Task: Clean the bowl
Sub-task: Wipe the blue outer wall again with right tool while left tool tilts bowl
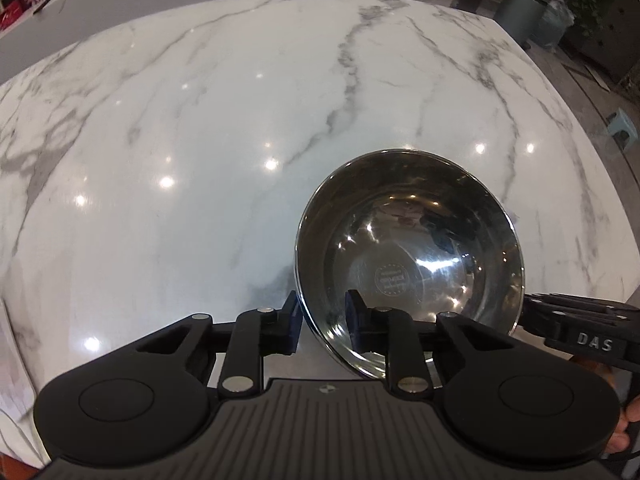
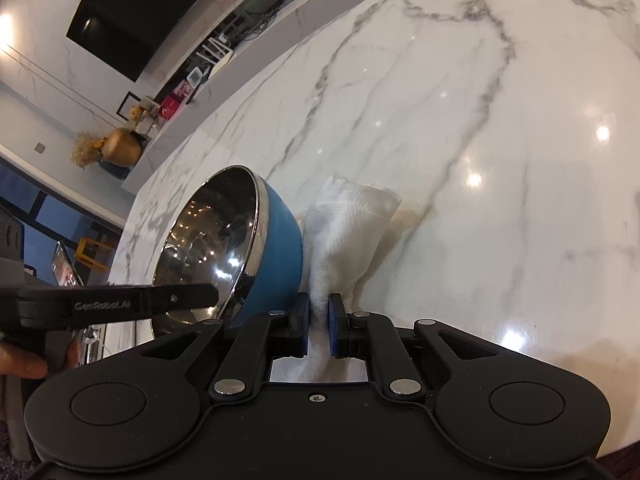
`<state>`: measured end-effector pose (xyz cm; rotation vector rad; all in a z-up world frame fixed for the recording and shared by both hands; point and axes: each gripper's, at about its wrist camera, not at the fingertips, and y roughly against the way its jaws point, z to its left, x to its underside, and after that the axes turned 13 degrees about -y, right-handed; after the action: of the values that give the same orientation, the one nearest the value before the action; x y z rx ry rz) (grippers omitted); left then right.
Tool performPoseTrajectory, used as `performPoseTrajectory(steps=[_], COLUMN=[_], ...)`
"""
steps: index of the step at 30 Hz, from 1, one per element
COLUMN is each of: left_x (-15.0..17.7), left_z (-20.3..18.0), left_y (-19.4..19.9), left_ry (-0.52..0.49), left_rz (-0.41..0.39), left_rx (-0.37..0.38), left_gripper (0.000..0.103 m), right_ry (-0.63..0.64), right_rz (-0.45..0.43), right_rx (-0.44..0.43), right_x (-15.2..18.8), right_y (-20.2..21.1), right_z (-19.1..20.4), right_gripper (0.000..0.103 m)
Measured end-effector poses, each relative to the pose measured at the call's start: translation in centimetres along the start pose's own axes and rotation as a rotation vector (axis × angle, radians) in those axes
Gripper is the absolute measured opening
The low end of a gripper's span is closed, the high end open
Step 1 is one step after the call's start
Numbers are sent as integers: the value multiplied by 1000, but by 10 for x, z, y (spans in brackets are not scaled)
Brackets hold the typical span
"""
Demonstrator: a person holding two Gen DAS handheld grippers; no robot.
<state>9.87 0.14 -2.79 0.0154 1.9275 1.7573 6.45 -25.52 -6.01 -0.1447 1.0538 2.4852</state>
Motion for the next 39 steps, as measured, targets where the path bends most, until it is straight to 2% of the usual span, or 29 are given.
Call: performPoseTrajectory(steps=[10, 15, 25, 28, 30, 34, 39], left_x=[-9, -12, -10, -8, -6, -1, 3], left_z=[2, 1, 5, 7, 10, 13, 10], left_y=[-1, -2, -2, -1, 1, 7, 8], left_ry=[-45, -43, -10, 21, 50, 92, 92], left_rz=[-16, -17, -25, -19, -17, -50, -67], left_rx=[-32, -40, -26, -21, -22, 14, 48], left_gripper=[15, 15, 15, 24, 35, 37, 38], right_ry=[-13, -6, 5, -1, -15, -16, -15], right_rz=[-86, -81, -26, -12, -13, -18, -23], right_rx=[-70, -75, -6, 10, 8, 8, 9], right_x=[-26, -31, -18, -12, -12, -11, -9], right_y=[26, 22, -4, -13, -15, -16, -16], right_z=[1, 3, 2, 1, -1, -1, -1], right_gripper=[9, 9, 9, 9, 9, 10, 10])
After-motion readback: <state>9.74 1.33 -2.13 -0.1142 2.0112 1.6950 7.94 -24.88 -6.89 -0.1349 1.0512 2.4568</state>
